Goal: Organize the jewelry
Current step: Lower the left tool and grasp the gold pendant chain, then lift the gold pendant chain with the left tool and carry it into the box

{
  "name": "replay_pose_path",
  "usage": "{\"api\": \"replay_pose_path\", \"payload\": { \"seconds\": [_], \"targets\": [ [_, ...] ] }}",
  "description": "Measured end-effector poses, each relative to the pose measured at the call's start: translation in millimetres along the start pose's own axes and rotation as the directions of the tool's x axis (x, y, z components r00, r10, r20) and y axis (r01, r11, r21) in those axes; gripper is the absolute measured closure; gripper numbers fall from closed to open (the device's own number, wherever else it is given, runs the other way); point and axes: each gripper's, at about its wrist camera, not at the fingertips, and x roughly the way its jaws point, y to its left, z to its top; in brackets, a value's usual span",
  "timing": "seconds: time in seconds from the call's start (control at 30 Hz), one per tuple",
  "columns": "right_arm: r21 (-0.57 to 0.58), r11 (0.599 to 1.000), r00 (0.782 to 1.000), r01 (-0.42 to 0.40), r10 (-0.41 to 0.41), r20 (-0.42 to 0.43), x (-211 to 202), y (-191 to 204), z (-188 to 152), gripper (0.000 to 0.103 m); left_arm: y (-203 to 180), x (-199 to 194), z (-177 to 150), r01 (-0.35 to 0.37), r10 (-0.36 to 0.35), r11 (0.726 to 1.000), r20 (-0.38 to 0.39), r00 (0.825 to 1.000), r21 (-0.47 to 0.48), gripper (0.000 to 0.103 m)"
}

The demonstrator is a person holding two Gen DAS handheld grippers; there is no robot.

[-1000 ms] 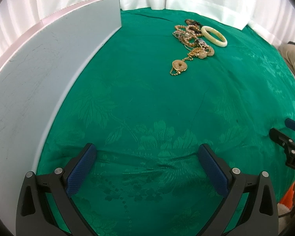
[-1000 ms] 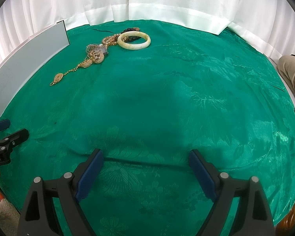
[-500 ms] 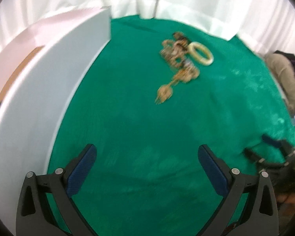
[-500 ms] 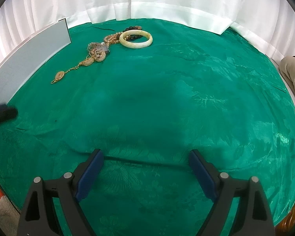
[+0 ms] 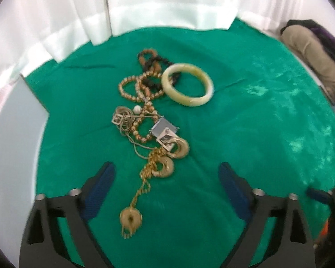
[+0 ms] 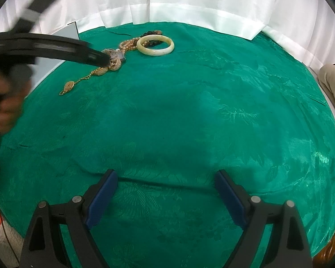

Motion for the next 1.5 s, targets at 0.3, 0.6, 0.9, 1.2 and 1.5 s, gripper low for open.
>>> {"api": "replay_pose_path", "payload": {
  "seconds": [0.3, 0.6, 0.9, 1.2, 1.5],
  "targets": [
    [-0.004, 1.000, 1.000, -0.004, 0.004, 0.013, -2.7, 0.9, -4.2, 0.011, 17.0, 1.6, -14.7, 0.092, -0.091, 0.993, 0.017, 0.996, -0.068, 0.077],
    [-0.005, 1.000, 1.000, -0.004, 0.004, 0.015, -3.1, 1.3, -4.2, 0.011, 54.7, -77.6, -58.9, 0.199, -0.175, 0.957, 0.129, 0.976, -0.209, 0.077],
    [-0.008, 1.000, 1.000, -0.005, 0.005, -0.017, -2.1, 2.3, 1.3, 0.011, 89.2, -140.5, -83.1, 0.241, -0.175, 0.919, 0.225, 0.958, -0.311, 0.077],
    [0.036, 0.971, 0.967, -0.238, 0.241, -0.083, -11.2, 3.7, 61.1, 0.011, 105.9, -156.0, -102.5, 0.200, -0.125, 0.918, 0.231, 0.965, -0.341, 0.077],
    [-0.106, 0.935, 0.941, -0.339, 0.339, -0.019, 42.7, 55.8, 180.3, 0.038, 112.4, -164.6, -117.2, 0.195, -0.110, 0.910, 0.241, 0.964, -0.365, 0.077]
  ]
}}
